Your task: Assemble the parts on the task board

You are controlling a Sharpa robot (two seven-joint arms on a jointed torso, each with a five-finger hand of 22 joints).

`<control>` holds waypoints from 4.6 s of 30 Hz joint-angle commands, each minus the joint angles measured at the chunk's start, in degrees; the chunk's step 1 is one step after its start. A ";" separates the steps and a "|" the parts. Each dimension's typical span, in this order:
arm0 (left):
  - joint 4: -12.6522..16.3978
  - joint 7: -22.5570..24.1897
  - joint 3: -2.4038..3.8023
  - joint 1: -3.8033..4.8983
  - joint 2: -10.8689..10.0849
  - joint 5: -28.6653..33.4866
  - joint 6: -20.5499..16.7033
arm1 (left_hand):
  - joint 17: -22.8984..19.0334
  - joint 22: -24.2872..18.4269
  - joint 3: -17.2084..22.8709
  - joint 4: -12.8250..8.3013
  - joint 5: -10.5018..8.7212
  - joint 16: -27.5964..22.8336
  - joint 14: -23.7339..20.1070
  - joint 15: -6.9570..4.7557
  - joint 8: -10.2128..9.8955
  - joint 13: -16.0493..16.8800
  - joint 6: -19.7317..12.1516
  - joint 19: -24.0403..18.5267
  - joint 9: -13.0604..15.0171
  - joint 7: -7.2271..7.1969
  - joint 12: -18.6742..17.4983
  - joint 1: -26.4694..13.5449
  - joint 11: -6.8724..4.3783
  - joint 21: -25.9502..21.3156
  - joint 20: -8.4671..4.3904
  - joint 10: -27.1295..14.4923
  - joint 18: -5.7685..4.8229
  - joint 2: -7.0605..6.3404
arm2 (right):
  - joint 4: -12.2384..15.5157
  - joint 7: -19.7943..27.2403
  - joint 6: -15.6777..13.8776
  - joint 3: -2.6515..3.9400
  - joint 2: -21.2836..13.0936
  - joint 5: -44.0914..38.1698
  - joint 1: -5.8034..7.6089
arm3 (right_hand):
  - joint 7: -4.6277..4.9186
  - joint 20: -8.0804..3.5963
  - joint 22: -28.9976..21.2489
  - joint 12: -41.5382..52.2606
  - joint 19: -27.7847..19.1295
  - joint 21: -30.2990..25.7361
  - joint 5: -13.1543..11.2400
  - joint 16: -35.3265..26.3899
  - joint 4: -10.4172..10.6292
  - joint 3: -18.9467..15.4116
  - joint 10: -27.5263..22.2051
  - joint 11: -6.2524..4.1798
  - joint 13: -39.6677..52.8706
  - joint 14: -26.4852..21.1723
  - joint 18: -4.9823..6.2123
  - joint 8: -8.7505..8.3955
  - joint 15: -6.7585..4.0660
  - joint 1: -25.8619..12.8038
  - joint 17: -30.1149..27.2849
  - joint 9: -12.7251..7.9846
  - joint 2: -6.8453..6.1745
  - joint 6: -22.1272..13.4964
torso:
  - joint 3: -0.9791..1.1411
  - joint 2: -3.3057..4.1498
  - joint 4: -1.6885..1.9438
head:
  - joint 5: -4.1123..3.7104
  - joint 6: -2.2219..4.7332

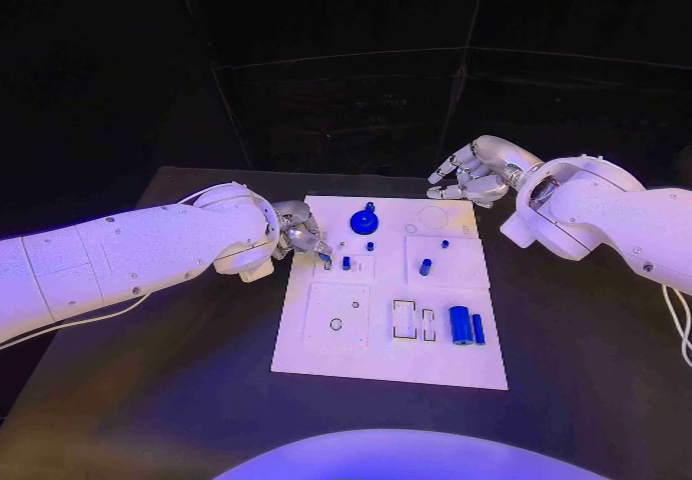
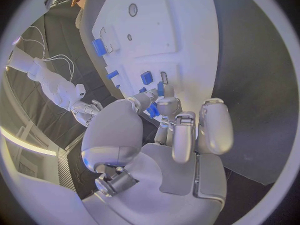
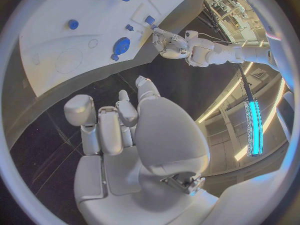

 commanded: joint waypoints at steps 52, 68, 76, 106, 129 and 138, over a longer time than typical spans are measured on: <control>-0.17 -1.84 -0.12 -0.54 1.65 -5.50 5.33 | 15.09 0.10 5.17 -5.34 -0.12 0.18 6.05 -0.28 1.00 -0.57 0.70 0.44 -0.17 -1.01 0.18 -2.28 -0.57 0.23 -0.09 1.19 0.22 -0.14 | 0.02 0.33 -0.03 0.03 0.06 0.08 0.11 | 0.04 -0.14 -0.34 0.25 -0.14 -0.34 0.43 -0.37 0.14 0.25 -0.31 -0.17 -0.06 1.65 0.84 0.30 -0.44 0.60 -0.04 -0.04 -0.05 -0.53 | 0.06 -0.01 -0.04 | 0.02 -0.67; -1.39 -2.60 -0.11 -0.53 2.53 -5.34 6.18 | 15.09 -0.22 -4.77 -0.59 -0.38 0.18 6.05 -0.71 0.73 0.05 2.48 0.33 -2.08 -1.61 1.11 -5.42 -1.02 -0.38 -0.51 1.60 0.31 -0.57 | 0.13 0.55 0.70 0.03 -0.18 0.31 0.11 | 0.04 -0.14 -0.43 0.21 -0.18 -0.38 0.49 -0.43 0.15 0.27 -0.36 -0.17 -0.12 1.63 0.86 0.32 -0.44 0.61 -0.14 -0.04 -0.04 -0.53 | 0.07 0.00 -0.08 | -0.23 -0.70; -1.81 -3.20 -0.11 -0.53 2.69 -5.35 5.72 | 15.09 -0.21 -7.25 0.22 -0.40 0.18 6.05 -0.75 0.60 0.32 2.92 0.34 -2.62 -1.66 1.39 -5.49 -1.06 -0.47 -0.54 1.73 0.31 -0.59 | 0.05 0.54 0.94 0.03 -0.13 0.41 0.11 | 0.04 -0.14 -0.43 0.21 -0.18 -0.38 0.49 -0.43 0.15 0.27 -0.36 -0.17 -0.12 1.63 0.86 0.32 -0.44 0.61 -0.14 -0.04 -0.04 -0.53 | 0.04 0.08 -0.06 | -0.37 -0.81; -1.77 11.04 0.15 0.18 0.60 11.60 -8.33 | -10.35 -31.08 -33.17 11.62 -2.78 -16.06 -3.42 3.01 -3.64 -18.16 -6.41 -15.35 -7.32 3.24 -14.47 5.84 3.53 -31.78 2.73 -15.05 6.29 0.49 | -0.82 0.93 0.97 0.01 0.44 0.42 0.08 | 0.05 -0.15 -0.56 0.15 -0.25 -0.46 0.72 -0.47 0.22 0.27 -0.44 -0.16 -0.22 1.61 0.88 0.39 -0.44 0.58 -0.18 -0.04 -0.08 -0.53 | 0.00 0.01 0.03 | -1.11 0.36; -7.74 25.85 -0.06 0.18 8.49 -13.02 -6.38 | -17.22 -35.08 -24.78 2.07 -2.82 -17.18 -4.48 5.28 -12.44 -37.19 -5.09 -11.52 -17.96 5.44 -31.12 20.65 6.43 -36.13 4.77 -23.50 6.60 -3.40 | -1.28 1.42 1.27 0.01 1.00 0.42 0.05 | 0.04 -0.15 -0.42 0.26 -0.17 -0.42 0.86 -0.43 0.22 0.34 -0.35 -0.18 -0.08 1.64 0.85 0.46 -0.45 0.70 -0.07 -0.04 -0.07 -0.52 | 0.01 0.05 -0.05 | -2.02 1.07; -9.82 23.68 -0.04 0.14 11.06 -19.14 -2.77 | -11.52 -23.16 -23.94 1.20 -2.90 -12.29 -0.49 4.57 -14.43 -40.76 -2.36 -4.80 -20.10 4.82 -33.23 21.43 5.98 -23.66 4.17 -21.76 4.50 -2.76 | -1.36 1.58 1.38 0.01 1.26 0.43 0.04 | 0.04 -0.16 -0.41 0.27 -0.16 -0.42 0.89 -0.40 0.19 0.38 -0.35 -0.18 -0.08 1.65 0.85 0.48 -0.45 0.77 0.00 -0.04 -0.05 -0.52 | 0.03 -0.01 -0.07 | -1.92 1.00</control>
